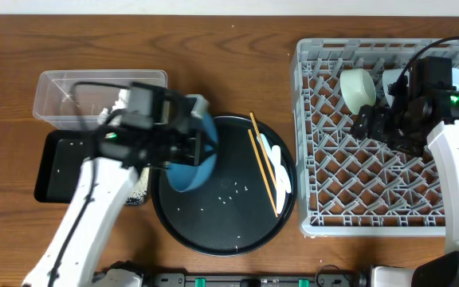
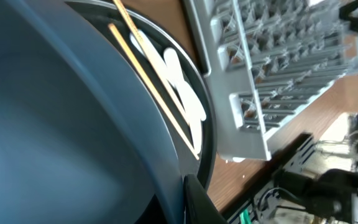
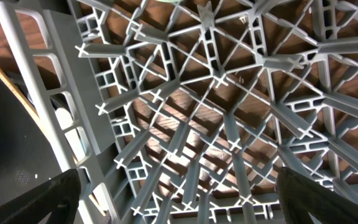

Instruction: Sort waste into correct bins and load items into the dishwasher rack

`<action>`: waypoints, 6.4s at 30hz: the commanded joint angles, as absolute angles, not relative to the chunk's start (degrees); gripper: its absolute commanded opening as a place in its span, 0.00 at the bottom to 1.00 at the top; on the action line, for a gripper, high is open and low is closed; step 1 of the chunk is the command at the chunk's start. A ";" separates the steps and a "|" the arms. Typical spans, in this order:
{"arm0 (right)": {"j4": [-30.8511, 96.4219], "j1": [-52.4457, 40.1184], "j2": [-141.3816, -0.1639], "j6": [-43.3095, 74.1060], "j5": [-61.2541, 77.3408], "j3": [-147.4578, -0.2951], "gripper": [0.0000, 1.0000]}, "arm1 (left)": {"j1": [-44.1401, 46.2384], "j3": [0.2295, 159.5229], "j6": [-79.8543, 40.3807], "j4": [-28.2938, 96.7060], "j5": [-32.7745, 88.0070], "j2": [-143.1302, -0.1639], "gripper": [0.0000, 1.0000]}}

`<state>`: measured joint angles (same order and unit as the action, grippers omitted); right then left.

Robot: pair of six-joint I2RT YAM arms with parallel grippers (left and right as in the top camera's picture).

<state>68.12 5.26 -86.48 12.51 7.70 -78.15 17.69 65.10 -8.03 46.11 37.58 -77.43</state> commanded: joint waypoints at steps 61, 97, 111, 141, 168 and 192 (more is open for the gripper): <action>57.45 -30.37 -106.63 6.13 11.38 -80.93 0.74 | -11.84 64.12 -15.70 64.45 8.71 -65.49 0.67; 56.55 -32.05 -96.73 14.31 -6.74 -86.78 0.01 | -11.84 63.96 -15.73 64.45 8.71 -65.54 0.68; 62.92 -15.07 -78.28 14.39 -47.72 -87.02 0.01 | -11.84 63.96 -15.73 64.45 8.71 -65.54 0.68; 53.74 4.82 -77.91 20.80 -66.22 -67.83 0.01 | -11.84 63.96 -15.73 65.06 9.85 -65.54 0.68; 40.05 3.68 -77.93 2.39 -60.82 -64.05 0.01 | -11.81 63.96 -15.75 65.12 9.85 -65.54 0.68; 38.04 -2.76 -77.91 -16.58 -68.62 -64.05 0.01 | -11.81 63.96 -16.82 66.02 10.02 -65.54 0.68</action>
<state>37.54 -1.26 -78.65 -14.37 -65.80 -64.20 -11.57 64.55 -16.49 65.69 10.11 -65.52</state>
